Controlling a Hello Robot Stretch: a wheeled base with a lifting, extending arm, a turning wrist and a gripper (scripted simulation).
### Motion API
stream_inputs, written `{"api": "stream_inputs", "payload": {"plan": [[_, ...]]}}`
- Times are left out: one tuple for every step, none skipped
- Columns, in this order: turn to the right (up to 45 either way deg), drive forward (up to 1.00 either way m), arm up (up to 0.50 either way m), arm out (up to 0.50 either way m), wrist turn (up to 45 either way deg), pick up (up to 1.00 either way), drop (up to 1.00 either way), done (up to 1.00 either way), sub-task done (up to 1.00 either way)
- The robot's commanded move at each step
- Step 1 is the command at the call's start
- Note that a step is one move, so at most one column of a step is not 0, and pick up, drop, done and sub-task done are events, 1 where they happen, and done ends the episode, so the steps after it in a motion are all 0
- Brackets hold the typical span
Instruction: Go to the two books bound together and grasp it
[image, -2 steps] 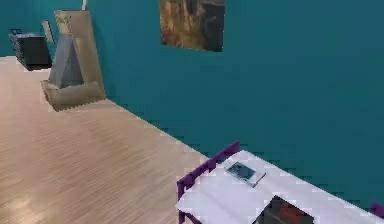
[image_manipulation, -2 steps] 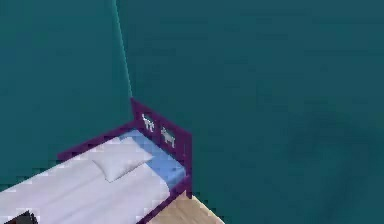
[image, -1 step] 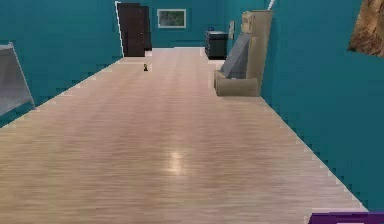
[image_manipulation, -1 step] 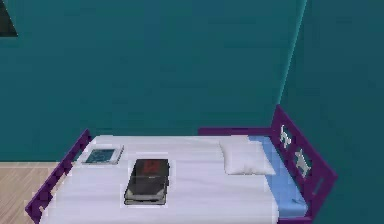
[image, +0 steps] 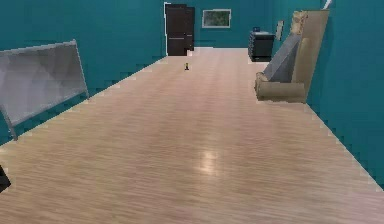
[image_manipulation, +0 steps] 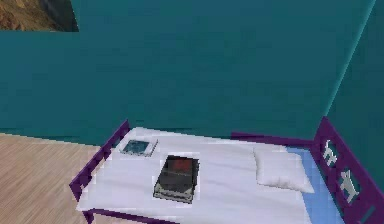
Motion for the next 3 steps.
{"api": "stream_inputs", "payload": {"plan": [[0.0, 0.0, 0.5, 0.0, 0.0, 0.0, 0.0, 0.0, 0.0], [0.0, 0.0, 0.0, 0.42, 0.0, 0.0, 0.0, 0.0, 0.0], [0.0, 0.0, 0.0, 0.0, 45.0, 0.0, 0.0, 0.0, 0.0]]}}
